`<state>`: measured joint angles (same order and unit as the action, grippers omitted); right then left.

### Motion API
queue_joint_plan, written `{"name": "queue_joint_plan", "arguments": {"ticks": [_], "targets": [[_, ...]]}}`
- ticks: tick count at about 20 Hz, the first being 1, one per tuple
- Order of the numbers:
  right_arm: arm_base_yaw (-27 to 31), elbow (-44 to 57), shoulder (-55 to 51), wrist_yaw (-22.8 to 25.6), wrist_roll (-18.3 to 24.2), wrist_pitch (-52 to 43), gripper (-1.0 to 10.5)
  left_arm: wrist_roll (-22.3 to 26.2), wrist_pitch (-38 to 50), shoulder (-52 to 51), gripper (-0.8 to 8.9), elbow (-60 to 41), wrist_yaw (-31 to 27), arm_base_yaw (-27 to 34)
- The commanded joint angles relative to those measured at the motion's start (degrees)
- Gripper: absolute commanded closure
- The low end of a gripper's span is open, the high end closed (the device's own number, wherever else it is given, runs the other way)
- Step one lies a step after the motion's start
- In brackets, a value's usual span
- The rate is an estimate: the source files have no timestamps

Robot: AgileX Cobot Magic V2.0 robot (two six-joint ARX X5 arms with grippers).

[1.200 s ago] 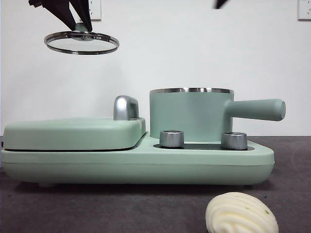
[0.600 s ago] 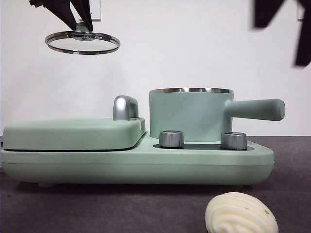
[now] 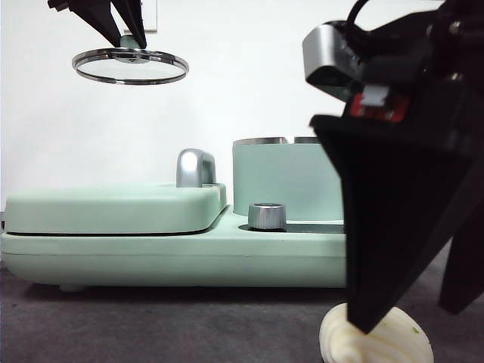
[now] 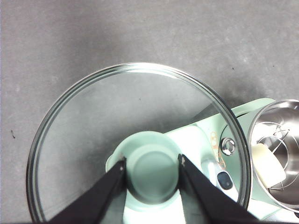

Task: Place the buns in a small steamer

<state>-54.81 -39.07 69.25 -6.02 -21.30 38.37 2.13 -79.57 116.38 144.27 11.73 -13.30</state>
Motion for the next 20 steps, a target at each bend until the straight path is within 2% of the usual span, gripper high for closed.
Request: {"name": "queue_joint_plan", "arguments": {"ticks": [1, 3, 9, 13, 17, 20], "targets": [[-0.72, -0.2, 1.55, 0.13, -0.17, -2.4, 4.7, -0.02, 1.18, -0.59, 7.6, 2.23, 0.09, -0.22], [-0.72, -0.2, 2.38, 0.11, 0.02, -4.17, 5.3, -0.02, 1.18, -0.59, 7.6, 2.23, 0.11, -0.22], [-0.74, -0.22, 6.88, 0.22, 0.39, -6.8, 5.5, -0.04, 1.18, -0.59, 7.6, 2.23, 0.09, -0.24], [-0.72, -0.22, 8.66, 0.85, 0.7, -8.0, 7.8, -0.02, 1.16, -0.59, 7.6, 2.23, 0.11, -0.28], [-0.63, -1.46, 8.61, 1.36, 0.48, -7.65, 7.9, -0.02, 1.16, -0.59, 7.6, 2.23, 0.09, -0.28], [-0.09, -9.33, 8.52, 1.16, 0.79, -0.11, 7.9, -0.02, 1.16, -0.57, 7.6, 2.23, 0.11, -0.28]]}}
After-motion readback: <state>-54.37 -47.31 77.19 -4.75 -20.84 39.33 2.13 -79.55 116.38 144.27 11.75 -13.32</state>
